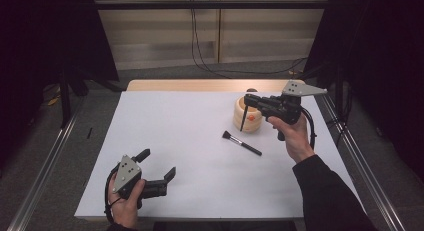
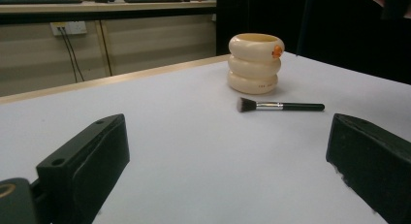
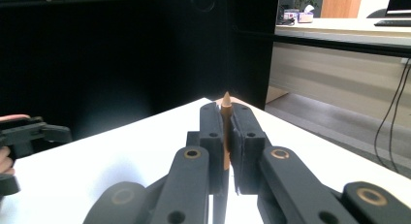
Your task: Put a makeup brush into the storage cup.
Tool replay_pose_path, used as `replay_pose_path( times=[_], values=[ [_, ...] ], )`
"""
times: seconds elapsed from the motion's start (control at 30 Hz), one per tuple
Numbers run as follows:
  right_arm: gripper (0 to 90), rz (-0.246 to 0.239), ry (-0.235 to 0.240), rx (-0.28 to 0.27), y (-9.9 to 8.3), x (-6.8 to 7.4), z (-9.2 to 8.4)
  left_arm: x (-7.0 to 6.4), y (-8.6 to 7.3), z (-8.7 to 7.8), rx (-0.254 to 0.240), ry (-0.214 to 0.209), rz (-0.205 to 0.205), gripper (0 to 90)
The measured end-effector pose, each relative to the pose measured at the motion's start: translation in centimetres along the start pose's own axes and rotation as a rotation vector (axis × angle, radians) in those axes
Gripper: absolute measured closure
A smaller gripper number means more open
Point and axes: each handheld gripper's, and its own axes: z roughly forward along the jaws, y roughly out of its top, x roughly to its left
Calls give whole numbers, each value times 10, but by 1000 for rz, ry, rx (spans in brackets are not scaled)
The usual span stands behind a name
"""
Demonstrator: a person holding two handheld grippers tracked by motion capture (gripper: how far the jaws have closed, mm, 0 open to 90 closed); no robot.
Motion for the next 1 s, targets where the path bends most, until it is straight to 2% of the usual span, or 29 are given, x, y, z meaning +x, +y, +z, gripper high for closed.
replay_pose_path(
  times=[0.2, 0.33, 0.4, 0.53, 0.67, 0.8, 1.0],
  values=[
    [847, 14, -23, -11, 7, -10, 5, 0, 1, -1, 2, 4, -1, 15],
    [847, 11, -55, -8, 8, -20, 8, 0, 1, -1, 10, -2, 10, 16],
    [847, 12, -68, -8, 8, -24, 8, -1, 1, -1, 0, -9, -1, 20],
    [847, 12, -100, -26, 11, -32, 5, -3, 1, -2, 4, -10, 8, 17],
    [847, -4, -130, -15, 17, -37, 7, -3, 2, -2, 5, -13, 10, 16],
    [846, 5, -138, -1, 14, -40, 15, -3, 1, -1, 8, -16, 9, 17],
    [846, 22, -186, -10, 18, -55, 16, -1, 1, -2, 7, -14, 11, 16]
  ],
)
